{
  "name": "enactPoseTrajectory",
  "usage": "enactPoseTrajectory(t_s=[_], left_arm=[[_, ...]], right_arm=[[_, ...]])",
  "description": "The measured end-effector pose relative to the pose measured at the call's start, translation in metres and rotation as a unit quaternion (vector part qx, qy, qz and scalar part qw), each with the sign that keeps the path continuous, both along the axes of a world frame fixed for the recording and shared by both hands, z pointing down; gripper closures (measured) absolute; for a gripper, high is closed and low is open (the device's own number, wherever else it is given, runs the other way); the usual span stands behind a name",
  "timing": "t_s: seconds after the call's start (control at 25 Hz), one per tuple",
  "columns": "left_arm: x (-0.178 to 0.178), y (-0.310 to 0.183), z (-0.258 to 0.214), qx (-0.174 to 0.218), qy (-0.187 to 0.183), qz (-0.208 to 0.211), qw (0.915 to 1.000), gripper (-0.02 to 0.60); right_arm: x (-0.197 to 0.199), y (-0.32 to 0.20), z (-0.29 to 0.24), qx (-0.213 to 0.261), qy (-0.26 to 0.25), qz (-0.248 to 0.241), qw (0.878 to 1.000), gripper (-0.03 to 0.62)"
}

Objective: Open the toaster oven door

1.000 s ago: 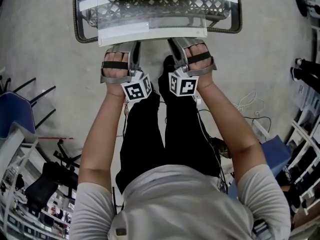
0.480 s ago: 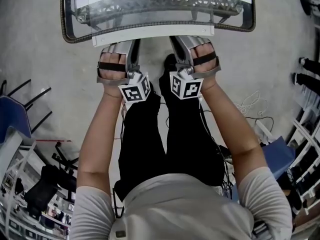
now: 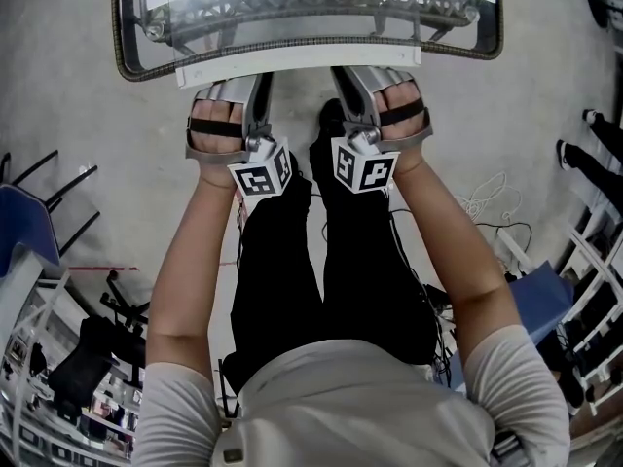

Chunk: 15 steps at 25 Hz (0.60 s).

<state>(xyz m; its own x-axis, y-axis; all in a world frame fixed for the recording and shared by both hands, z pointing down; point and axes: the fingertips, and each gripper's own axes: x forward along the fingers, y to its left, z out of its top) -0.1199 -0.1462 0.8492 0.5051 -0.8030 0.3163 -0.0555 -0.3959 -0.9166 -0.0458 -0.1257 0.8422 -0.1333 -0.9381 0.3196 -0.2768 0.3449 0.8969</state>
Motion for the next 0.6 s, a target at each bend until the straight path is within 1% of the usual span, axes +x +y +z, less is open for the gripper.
enactPoseTrajectory(t_s=[0.08, 0.24, 0.4, 0.6], left_arm=[[0.003, 0.0, 0.002, -0.006, -0.002, -0.001, 1.0, 0.435], [0.006, 0.002, -0.001, -0.021, 0.0, 0.003, 0.9998, 0.411], [0.004, 0.004, -0.012, -0.031, -0.007, 0.01, 0.9994, 0.41], [0.005, 0.005, -0.025, -0.051, -0.007, 0.005, 0.9987, 0.408]], right_arm=[[0.004, 0.001, 0.002, -0.009, -0.001, -0.002, 1.0, 0.493], [0.006, 0.004, -0.002, -0.025, -0.004, -0.011, 1.0, 0.493], [0.005, 0.006, -0.014, -0.036, -0.01, -0.012, 0.999, 0.493], [0.007, 0.008, -0.028, -0.047, -0.014, -0.011, 0.999, 0.493]])
